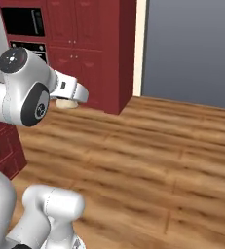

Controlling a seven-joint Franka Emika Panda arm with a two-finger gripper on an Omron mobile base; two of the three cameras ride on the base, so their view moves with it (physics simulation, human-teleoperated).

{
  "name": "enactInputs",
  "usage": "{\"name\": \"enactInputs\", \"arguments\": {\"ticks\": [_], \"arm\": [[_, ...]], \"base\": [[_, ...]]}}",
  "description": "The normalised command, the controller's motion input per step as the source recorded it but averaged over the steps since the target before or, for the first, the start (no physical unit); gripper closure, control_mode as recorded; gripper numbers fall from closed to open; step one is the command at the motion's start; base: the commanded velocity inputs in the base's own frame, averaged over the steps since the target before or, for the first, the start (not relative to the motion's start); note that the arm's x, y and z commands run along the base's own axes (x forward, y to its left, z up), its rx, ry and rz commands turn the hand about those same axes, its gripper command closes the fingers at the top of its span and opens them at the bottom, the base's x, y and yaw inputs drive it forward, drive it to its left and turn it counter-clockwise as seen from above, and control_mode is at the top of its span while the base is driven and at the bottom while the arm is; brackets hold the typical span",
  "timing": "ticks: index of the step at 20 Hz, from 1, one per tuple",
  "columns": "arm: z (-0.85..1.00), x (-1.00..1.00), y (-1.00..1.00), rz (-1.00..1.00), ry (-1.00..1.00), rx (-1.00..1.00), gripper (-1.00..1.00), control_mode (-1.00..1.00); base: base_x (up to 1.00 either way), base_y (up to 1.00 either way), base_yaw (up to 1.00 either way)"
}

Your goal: Get the candle and the liquor from the cabinet and move them to the dining counter.

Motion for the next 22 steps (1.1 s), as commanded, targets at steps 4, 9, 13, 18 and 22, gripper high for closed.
{"name": "enactInputs", "arguments": {"ticks": [4,9,13,18,22], "arm": [[0.00,0.00,0.00,0.00,0.00,0.00,1.00,1.00],[0.00,0.00,0.00,0.00,0.00,0.00,1.00,1.00],[0.00,0.00,0.00,0.00,0.00,0.00,1.00,1.00],[0.00,0.00,0.00,0.00,0.00,0.00,1.00,1.00],[0.00,0.00,0.00,0.00,0.00,0.00,1.00,1.00]], "base": [[1.00,0.00,0.00],[1.00,-0.01,0.08],[1.00,-0.11,0.23],[1.00,-0.08,0.23],[1.00,-0.21,0.45]]}}
